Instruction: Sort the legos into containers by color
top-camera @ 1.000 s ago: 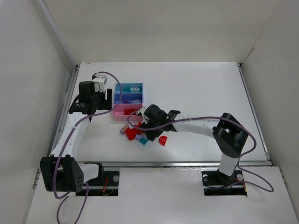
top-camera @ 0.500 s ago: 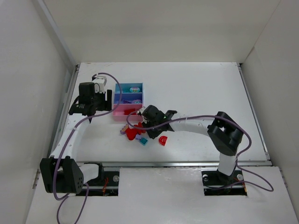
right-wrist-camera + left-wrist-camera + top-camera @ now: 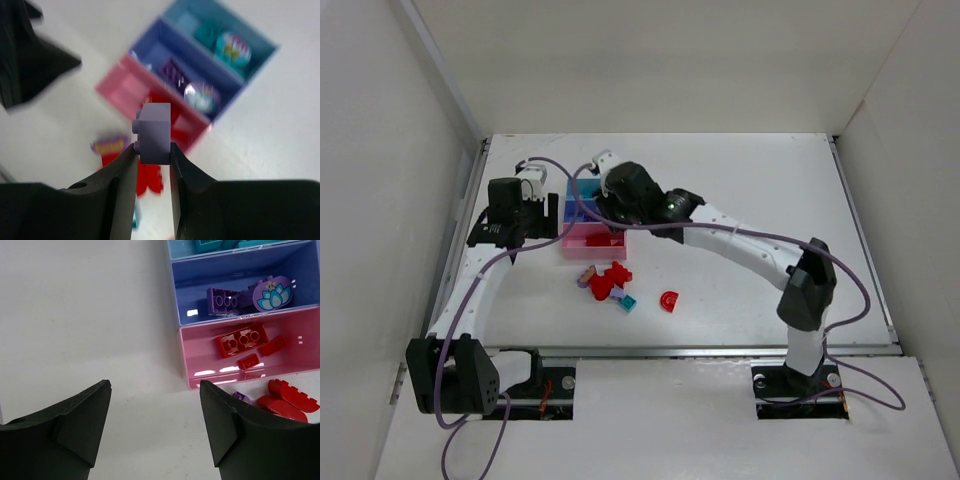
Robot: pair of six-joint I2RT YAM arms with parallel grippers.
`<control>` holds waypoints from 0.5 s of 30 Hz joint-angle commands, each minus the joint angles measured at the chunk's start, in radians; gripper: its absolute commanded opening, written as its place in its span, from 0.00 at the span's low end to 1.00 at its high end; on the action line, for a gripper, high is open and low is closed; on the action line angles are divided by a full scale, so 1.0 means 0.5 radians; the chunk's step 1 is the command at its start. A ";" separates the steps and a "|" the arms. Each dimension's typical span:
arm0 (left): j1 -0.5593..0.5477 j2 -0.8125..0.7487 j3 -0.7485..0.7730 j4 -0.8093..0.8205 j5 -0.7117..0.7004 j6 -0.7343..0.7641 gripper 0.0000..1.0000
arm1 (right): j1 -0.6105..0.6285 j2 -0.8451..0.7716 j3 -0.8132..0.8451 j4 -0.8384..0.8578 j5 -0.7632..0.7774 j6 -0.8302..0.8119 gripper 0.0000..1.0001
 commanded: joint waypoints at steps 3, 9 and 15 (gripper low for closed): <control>0.028 -0.029 -0.013 0.054 -0.047 -0.024 0.69 | -0.123 0.488 0.514 -0.060 -0.053 -0.107 0.00; 0.028 0.007 0.006 0.054 -0.047 -0.024 0.69 | -0.230 0.734 0.764 -0.020 -0.271 -0.107 0.00; 0.028 0.069 0.027 0.054 -0.029 -0.024 0.69 | -0.230 0.829 0.807 0.048 -0.312 -0.089 0.05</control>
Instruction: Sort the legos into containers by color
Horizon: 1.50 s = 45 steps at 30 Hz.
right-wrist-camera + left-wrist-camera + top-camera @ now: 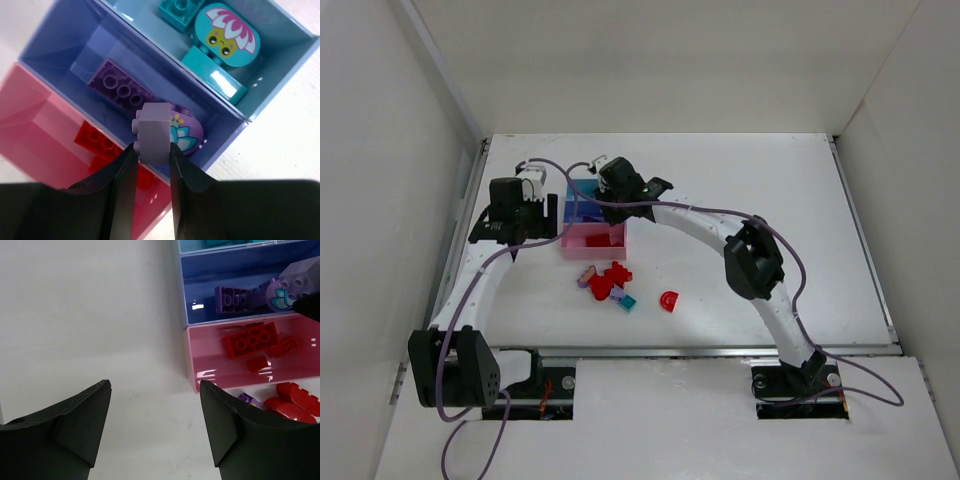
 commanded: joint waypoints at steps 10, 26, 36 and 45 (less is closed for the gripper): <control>0.015 0.051 0.049 0.047 0.048 -0.024 0.69 | 0.003 -0.017 0.185 0.136 -0.105 0.031 0.50; -0.004 -0.032 0.125 -0.452 0.756 1.288 0.60 | -0.107 -0.728 -0.476 0.169 -0.149 0.055 0.79; -0.540 0.127 -0.031 -0.757 0.720 1.903 0.64 | -0.187 -1.278 -1.140 0.298 0.005 0.187 0.79; -0.651 0.146 -0.240 -0.404 0.493 1.679 0.62 | -0.248 -1.410 -1.312 0.338 0.069 0.205 0.79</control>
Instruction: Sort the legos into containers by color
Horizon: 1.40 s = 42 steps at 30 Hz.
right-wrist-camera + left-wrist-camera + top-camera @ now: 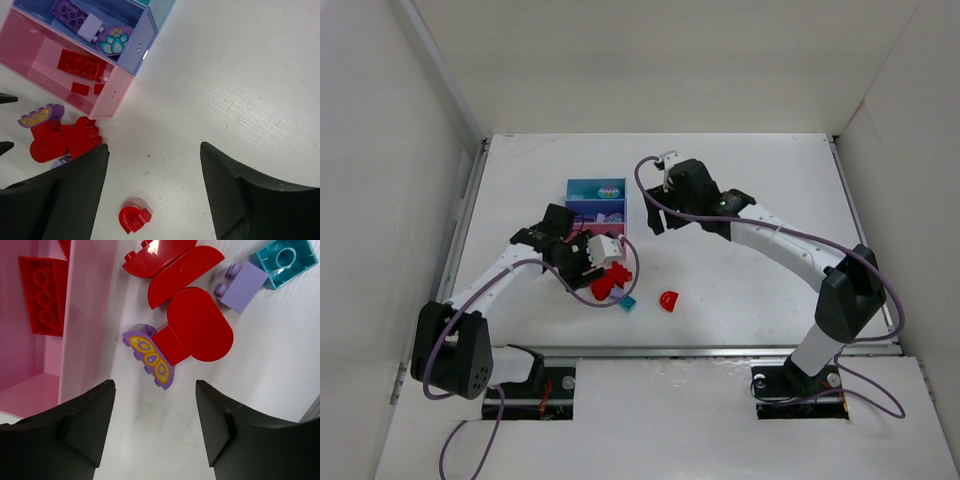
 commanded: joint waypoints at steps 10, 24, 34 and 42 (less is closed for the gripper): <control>-0.107 0.130 -0.182 0.286 -0.214 -0.064 0.61 | -0.090 -0.122 -0.006 0.165 0.010 0.027 0.79; -0.065 0.207 -0.201 0.332 -0.196 0.019 0.28 | -0.130 -0.085 -0.009 0.165 0.010 0.045 0.79; -0.022 0.186 -0.201 0.191 -0.122 0.044 0.00 | -0.149 -0.066 0.028 0.165 0.010 0.045 0.79; -0.022 0.048 0.020 0.089 0.016 -0.158 0.00 | -0.149 -0.115 0.025 0.104 -0.070 -0.074 0.79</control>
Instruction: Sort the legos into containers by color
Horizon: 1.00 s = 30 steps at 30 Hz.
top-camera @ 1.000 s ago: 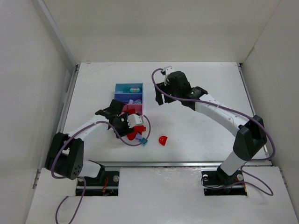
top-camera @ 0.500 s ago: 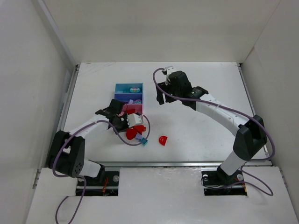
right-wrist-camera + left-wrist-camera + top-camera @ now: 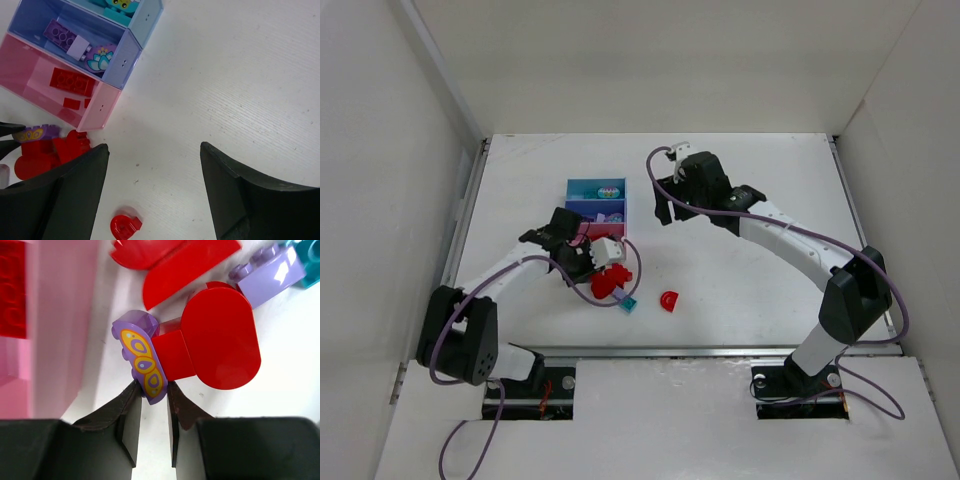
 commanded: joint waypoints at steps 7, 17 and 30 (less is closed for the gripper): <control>0.009 -0.293 0.325 -0.167 0.208 -0.199 0.00 | -0.056 -0.215 0.017 -0.016 -0.458 -0.254 0.85; -0.049 -0.407 0.559 0.373 -0.122 -0.239 0.00 | -0.056 -0.101 0.305 0.027 -1.332 -0.171 1.00; -0.249 -0.517 0.522 0.711 -0.279 -0.144 0.00 | -0.056 0.242 0.527 0.217 -1.360 0.126 1.00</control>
